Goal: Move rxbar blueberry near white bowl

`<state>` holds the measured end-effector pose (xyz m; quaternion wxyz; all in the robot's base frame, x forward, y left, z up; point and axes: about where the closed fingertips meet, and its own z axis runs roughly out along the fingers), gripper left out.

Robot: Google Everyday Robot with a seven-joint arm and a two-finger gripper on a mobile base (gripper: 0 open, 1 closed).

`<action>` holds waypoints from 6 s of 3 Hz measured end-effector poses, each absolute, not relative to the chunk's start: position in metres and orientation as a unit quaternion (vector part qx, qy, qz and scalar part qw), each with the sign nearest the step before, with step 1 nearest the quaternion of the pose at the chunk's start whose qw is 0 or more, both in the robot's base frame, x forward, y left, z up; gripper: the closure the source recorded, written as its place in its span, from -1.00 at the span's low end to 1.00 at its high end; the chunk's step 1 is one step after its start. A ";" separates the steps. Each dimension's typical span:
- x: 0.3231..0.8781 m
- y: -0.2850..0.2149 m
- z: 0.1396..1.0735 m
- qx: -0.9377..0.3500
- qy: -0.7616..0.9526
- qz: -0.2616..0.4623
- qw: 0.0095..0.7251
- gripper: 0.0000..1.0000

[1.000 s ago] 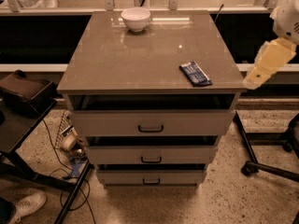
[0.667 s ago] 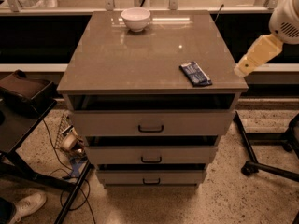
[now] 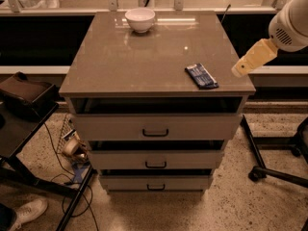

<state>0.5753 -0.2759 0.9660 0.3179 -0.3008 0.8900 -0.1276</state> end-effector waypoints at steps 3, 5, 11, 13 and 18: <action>0.621 -0.229 0.912 -0.239 0.938 0.020 0.250 -1.00; 0.635 -0.225 0.897 -0.231 0.942 0.038 0.242 -1.00; 0.661 -0.208 0.799 -0.158 0.964 0.084 0.195 -0.52; 0.661 -0.208 0.811 -0.159 0.964 0.084 0.195 0.45; 0.680 -0.184 0.878 -0.211 0.955 0.015 0.206 1.00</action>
Offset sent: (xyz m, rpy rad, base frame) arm 0.0564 0.0549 -0.0576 0.3296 0.2575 -0.0736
